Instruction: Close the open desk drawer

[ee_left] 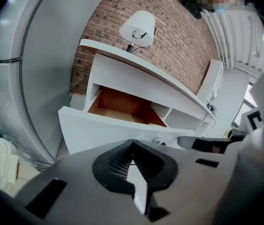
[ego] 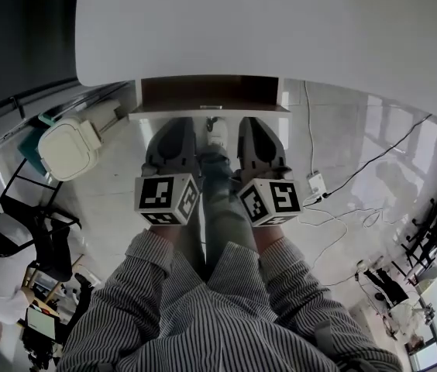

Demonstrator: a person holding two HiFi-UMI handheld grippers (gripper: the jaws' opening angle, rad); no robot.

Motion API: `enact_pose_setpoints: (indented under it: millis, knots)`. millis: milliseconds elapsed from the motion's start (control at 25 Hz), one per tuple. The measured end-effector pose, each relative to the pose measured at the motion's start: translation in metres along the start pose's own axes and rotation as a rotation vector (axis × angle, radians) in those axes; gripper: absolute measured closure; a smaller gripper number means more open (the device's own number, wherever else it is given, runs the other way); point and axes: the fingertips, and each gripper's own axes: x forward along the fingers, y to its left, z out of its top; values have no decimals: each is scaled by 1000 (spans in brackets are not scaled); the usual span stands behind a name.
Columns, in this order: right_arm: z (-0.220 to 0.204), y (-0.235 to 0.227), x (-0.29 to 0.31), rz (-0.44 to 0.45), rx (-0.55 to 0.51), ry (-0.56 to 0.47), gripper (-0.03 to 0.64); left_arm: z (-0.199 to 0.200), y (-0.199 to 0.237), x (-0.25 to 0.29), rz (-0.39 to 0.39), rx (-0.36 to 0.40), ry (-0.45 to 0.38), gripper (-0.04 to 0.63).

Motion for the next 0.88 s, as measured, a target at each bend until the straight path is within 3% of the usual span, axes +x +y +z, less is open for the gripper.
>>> enact_pose_setpoints:
  millis: [280, 880]
  knots:
    - [17, -6, 19, 21, -32, -8, 600, 16, 0, 18, -35, 47, -2, 584]
    - [37, -11, 54, 49, -20, -10, 600, 41, 12, 48, -3, 20, -19, 583]
